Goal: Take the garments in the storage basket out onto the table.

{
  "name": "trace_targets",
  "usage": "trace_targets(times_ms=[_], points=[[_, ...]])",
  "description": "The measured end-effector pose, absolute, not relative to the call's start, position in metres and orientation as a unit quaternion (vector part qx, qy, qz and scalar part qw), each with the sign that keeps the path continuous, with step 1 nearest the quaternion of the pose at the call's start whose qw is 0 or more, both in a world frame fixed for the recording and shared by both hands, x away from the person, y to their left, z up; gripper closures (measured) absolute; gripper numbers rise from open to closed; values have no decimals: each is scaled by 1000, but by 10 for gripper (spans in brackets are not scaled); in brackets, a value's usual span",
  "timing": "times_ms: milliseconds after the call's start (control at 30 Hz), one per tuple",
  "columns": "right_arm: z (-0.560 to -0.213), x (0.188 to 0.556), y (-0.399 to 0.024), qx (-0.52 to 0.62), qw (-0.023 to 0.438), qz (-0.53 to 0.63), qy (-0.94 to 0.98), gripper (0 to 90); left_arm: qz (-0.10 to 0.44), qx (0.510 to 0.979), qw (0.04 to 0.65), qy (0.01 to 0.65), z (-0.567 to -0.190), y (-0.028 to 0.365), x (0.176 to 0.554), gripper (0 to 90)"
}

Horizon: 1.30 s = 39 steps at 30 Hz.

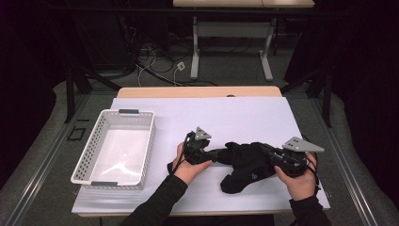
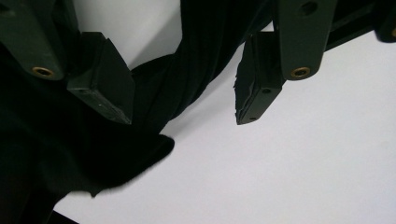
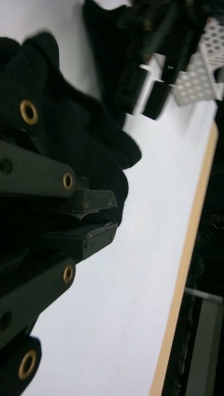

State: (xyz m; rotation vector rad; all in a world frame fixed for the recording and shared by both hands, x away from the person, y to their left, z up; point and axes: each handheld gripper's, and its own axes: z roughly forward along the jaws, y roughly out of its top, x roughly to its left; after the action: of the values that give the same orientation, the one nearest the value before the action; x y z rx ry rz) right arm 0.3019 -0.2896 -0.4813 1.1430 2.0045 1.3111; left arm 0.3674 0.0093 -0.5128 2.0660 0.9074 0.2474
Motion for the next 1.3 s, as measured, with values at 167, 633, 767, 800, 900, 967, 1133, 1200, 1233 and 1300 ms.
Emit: trace_targets(times_ms=[167, 633, 767, 800, 900, 967, 1133, 1200, 1233, 1300], points=[[-477, 304, -308, 435, 243, 493, 713, 831, 85, 838, 408, 353, -516, -4, 370, 388], [-479, 307, -316, 440, 244, 493, 709, 832, 59, 875, 347, 332, -533, -34, 378, 488], [-478, 309, -316, 439, 241, 493, 711, 833, 51, 874, 345, 338, -533, -32, 382, 673], [-478, 309, -316, 438, 242, 493, 712, 833, 49, 875, 344, 338, -532, -30, 383, 712], [-476, 314, -317, 434, 241, 489, 717, 833, 61, 873, 346, 339, -526, -27, 382, 769], [-475, 319, -317, 431, 244, 487, 719, 834, 76, 866, 357, 342, -519, -20, 382, 777], [-467, 342, -323, 438, 235, 490, 717, 836, 87, 837, 399, 366, -498, 1, 385, 783], [-456, 360, -324, 433, 235, 483, 724, 837, 84, 825, 416, 373, -492, 8, 386, 785], [-456, 360, -324, 433, 235, 483, 724, 837, 85, 821, 422, 374, -489, 11, 386, 785], [-446, 373, -324, 430, 233, 480, 729, 838, 84, 814, 435, 376, -485, 15, 386, 786]])
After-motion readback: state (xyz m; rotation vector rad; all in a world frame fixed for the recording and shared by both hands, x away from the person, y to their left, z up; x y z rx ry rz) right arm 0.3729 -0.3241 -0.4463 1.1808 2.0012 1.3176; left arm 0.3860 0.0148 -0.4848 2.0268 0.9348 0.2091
